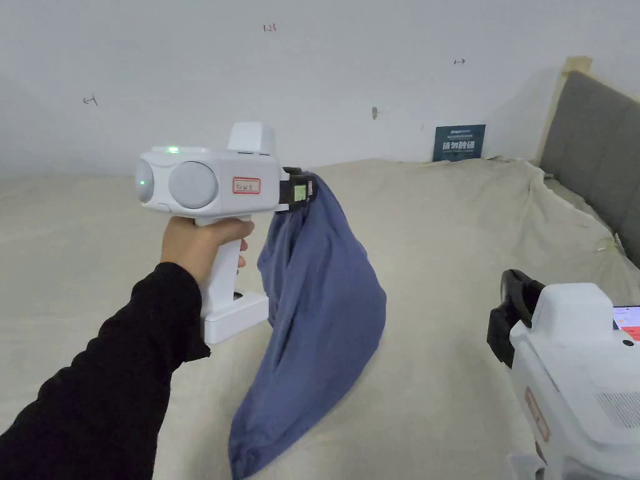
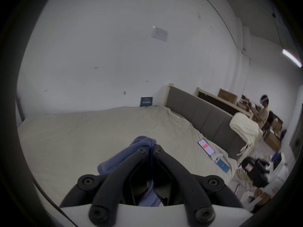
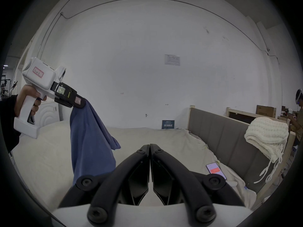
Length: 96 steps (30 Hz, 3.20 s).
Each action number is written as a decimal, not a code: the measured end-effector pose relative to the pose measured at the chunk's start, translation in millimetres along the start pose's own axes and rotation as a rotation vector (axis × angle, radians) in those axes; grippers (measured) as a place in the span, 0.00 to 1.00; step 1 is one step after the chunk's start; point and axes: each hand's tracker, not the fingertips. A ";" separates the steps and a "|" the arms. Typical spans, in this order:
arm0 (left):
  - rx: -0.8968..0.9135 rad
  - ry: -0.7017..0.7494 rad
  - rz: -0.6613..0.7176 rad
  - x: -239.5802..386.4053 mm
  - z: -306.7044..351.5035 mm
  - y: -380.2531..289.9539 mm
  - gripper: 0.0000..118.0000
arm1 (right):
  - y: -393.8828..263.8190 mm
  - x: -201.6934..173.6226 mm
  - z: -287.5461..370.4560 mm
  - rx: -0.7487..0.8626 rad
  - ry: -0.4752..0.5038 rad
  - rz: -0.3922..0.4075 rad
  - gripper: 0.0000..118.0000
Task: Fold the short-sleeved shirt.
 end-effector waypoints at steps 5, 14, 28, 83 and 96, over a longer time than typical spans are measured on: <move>-0.093 -0.087 -0.065 43.4 -40.5 -39.0 0.00 | -5.4 15.3 2.6 -0.015 -0.037 -0.001 0.00; -0.332 -0.166 -0.148 91.7 -102.2 -145.9 0.00 | -15.2 29.0 4.8 -0.043 -0.064 -0.004 0.00; -0.717 -0.043 -0.119 82.4 -139.4 -288.7 0.00 | -31.8 31.9 6.1 -0.093 -0.065 -0.011 0.00; 0.321 0.535 -0.036 -7.9 99.6 -194.9 0.00 | -0.9 -2.9 8.8 0.002 -0.007 -0.005 0.00; -0.229 0.415 0.228 -49.1 24.5 -251.7 0.00 | -14.6 1.4 -1.2 -0.037 -0.009 -0.010 0.00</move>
